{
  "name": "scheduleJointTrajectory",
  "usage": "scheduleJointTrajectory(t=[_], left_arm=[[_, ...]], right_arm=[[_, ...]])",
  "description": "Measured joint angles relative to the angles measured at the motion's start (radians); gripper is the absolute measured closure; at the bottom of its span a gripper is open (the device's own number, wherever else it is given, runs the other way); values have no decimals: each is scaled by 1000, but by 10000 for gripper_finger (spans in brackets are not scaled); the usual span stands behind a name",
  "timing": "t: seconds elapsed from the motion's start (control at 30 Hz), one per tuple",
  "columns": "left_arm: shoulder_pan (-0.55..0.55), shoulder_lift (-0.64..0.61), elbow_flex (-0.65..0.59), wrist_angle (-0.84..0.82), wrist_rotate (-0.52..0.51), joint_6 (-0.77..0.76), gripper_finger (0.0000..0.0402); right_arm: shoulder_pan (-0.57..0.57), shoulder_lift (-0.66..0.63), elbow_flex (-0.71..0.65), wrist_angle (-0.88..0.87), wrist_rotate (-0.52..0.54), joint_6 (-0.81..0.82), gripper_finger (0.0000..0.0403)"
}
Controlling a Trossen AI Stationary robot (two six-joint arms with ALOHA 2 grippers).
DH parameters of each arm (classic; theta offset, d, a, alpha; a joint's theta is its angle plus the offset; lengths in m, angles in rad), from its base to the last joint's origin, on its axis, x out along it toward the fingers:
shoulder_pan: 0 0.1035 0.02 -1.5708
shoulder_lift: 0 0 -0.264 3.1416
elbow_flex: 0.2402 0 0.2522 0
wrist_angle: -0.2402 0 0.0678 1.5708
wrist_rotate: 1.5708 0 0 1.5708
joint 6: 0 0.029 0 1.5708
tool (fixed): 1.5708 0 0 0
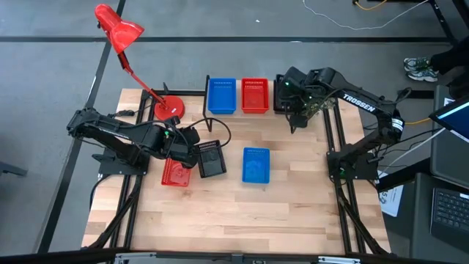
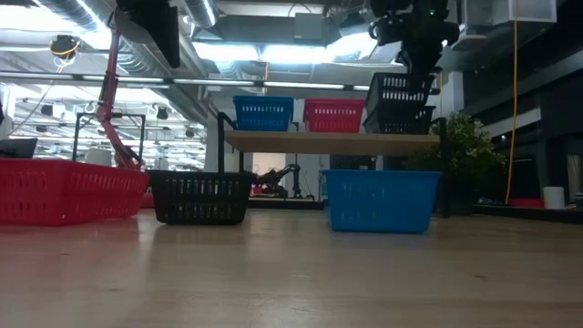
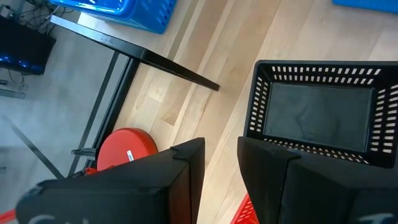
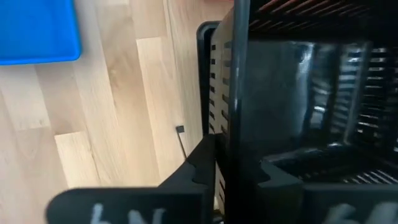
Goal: Stack baskets on shelf by color
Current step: Stack the right black bin on top of the black bin on the shelf, then stack the blue bin on top of the blue bin on the shelf
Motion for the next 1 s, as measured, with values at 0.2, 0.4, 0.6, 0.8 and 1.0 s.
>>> scheduleJointTrajectory(t=[0.2, 0.4, 0.6, 0.8, 1.0], left_arm=[[0, 0, 0, 0, 0, 0, 314], [0, 0, 0, 0, 0, 0, 314], [0, 0, 0, 0, 0, -1, 314], [0, 0, 0, 0, 0, -3, 314], [0, 0, 0, 0, 5, -4, 314]], right_arm=[[0, 0, 0, 8, 16, 2, 336], [0, 0, 0, 20, 47, 14, 303], [0, 0, 0, 33, 51, 57, 295], [23, 0, 0, -12, -208, 192, 295], [117, 0, 0, -23, -495, 315, 295]])
